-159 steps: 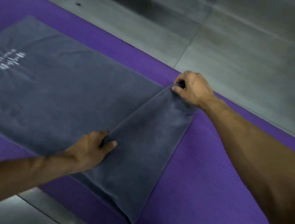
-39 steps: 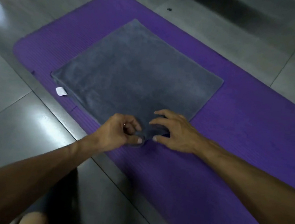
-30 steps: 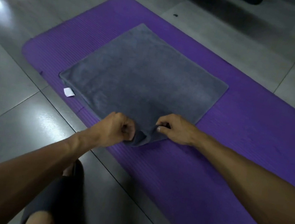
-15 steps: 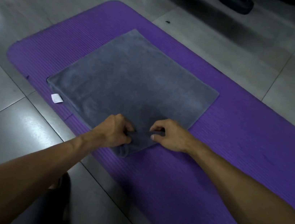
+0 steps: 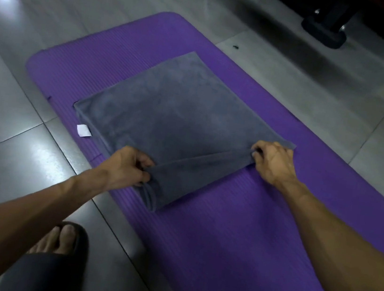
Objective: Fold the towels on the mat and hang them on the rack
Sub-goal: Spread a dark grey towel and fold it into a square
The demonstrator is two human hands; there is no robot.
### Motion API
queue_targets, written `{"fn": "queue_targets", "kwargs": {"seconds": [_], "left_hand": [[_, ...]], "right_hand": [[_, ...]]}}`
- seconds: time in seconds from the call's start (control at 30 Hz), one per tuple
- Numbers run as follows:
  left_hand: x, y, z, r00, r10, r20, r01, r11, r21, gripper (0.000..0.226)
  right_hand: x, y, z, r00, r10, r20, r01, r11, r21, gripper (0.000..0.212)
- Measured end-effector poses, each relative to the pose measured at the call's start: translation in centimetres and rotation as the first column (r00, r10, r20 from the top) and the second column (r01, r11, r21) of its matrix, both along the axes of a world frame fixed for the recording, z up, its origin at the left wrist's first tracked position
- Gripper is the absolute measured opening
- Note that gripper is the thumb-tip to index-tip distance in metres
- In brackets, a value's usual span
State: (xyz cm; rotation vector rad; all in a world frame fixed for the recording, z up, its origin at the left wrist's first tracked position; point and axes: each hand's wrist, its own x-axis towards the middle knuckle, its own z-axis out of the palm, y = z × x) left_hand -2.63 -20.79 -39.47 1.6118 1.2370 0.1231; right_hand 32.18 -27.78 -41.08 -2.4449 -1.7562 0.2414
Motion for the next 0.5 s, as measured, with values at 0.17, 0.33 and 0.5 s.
{"fn": "queue_targets", "kwargs": {"seconds": [0.17, 0.33, 0.5], "left_hand": [[-2.4, 3.4, 0.9, 0.962, 0.269, 0.040, -0.271, 0.961, 0.053, 0.027], [-4.5, 7.6, 1.4, 0.886, 0.451, 0.107, -0.457, 0.889, 0.036, 0.017], [-7.1, 12.5, 2.1, 0.842, 0.521, 0.138, -0.532, 0.845, 0.055, 0.009]], "right_hand": [[-2.2, 6.8, 1.8, 0.997, 0.016, 0.075, -0.025, 0.992, 0.122, 0.016], [-4.7, 14.7, 3.0, 0.977, 0.059, 0.204, -0.082, 0.991, 0.106, 0.021], [-8.1, 23.1, 3.5, 0.951, 0.134, 0.277, -0.160, 0.984, 0.073, 0.020]]}}
